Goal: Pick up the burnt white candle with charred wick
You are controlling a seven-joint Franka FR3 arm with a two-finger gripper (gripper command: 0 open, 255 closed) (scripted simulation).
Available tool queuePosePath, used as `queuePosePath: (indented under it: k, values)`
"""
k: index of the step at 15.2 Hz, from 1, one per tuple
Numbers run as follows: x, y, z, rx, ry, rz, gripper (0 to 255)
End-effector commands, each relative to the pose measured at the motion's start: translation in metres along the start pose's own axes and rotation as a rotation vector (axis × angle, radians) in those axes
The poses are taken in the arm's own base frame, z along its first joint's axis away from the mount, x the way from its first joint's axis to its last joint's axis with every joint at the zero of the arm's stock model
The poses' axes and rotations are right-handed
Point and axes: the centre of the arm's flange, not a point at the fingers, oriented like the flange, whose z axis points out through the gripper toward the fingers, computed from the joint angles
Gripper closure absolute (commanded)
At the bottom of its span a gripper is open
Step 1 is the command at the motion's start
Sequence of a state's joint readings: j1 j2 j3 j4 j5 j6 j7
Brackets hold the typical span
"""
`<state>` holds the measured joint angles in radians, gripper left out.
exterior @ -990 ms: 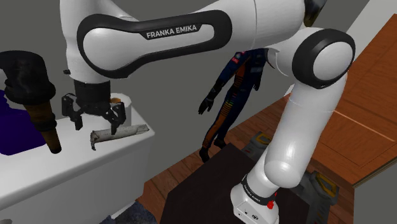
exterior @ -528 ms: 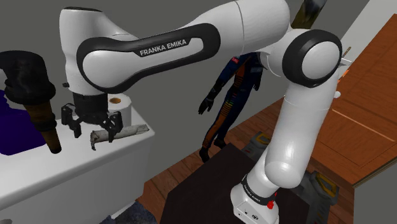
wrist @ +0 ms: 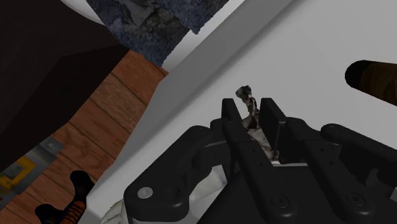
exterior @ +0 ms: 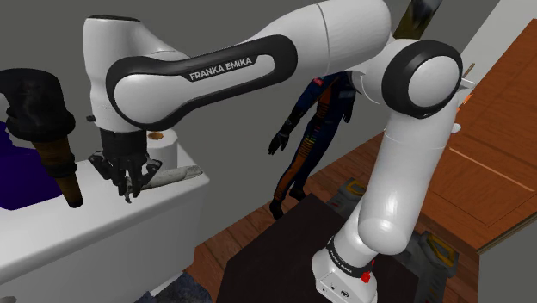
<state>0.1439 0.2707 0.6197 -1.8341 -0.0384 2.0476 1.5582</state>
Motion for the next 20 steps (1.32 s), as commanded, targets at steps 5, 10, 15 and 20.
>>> queuePosePath:
  k: [5,10,15,20]
  values:
    - [0.0,-0.001,-0.004,-0.003,-0.001,0.0,255]
    - [-0.003,-0.001,-0.03,-0.003,-0.001,0.0,255]
    - [-0.006,-0.001,-0.056,-0.003,-0.001,0.0,255]
    - [-0.009,-0.001,-0.078,-0.003,-0.001,0.0,255]
